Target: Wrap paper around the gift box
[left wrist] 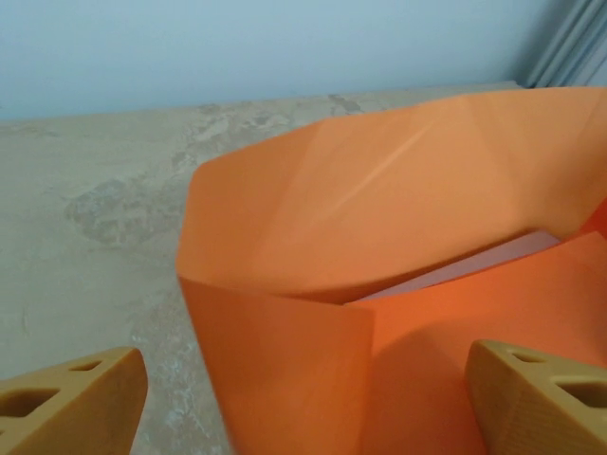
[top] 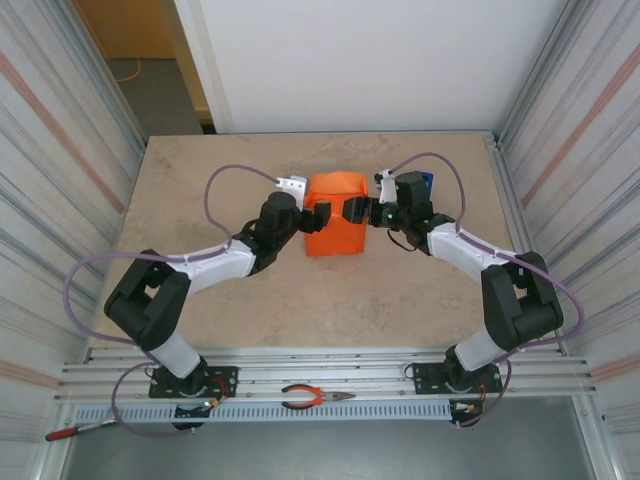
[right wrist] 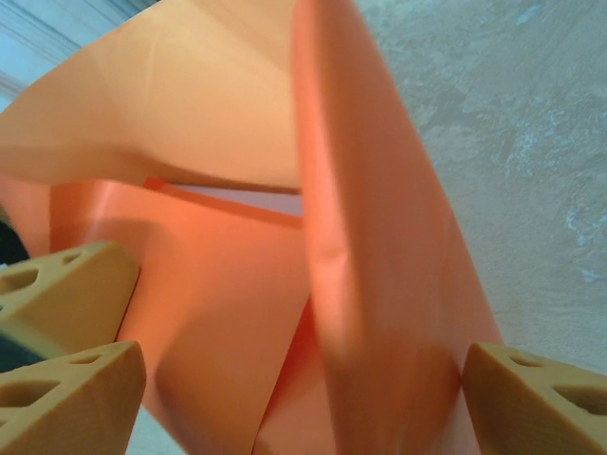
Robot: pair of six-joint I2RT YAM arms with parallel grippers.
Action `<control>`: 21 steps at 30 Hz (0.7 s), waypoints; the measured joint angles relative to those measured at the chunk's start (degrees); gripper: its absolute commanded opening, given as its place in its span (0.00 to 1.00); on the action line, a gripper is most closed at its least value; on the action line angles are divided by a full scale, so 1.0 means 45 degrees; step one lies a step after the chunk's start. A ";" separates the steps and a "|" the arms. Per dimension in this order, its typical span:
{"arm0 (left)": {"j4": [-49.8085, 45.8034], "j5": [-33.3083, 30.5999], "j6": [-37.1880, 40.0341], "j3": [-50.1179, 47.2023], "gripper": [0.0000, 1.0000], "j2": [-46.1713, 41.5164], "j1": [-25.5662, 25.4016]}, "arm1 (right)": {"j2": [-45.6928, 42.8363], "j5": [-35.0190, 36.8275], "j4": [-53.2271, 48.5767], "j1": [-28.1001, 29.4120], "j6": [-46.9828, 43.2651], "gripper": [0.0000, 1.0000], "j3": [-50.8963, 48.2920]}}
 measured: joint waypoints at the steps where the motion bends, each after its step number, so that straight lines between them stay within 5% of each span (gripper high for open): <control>1: 0.0078 -0.0044 0.0049 0.0078 0.83 0.0087 0.0039 | -0.0049 0.0102 -0.0044 0.0005 0.0078 0.98 0.0000; 11: 0.0529 -0.0044 0.0185 0.0117 0.76 0.0238 0.0233 | -0.1710 0.2030 -0.0243 0.0039 0.0185 0.98 0.0010; 21: 0.0772 0.0267 0.0180 0.0015 0.71 0.0262 0.0238 | -0.0918 0.2127 -0.0758 -0.0034 -0.0340 0.98 0.0607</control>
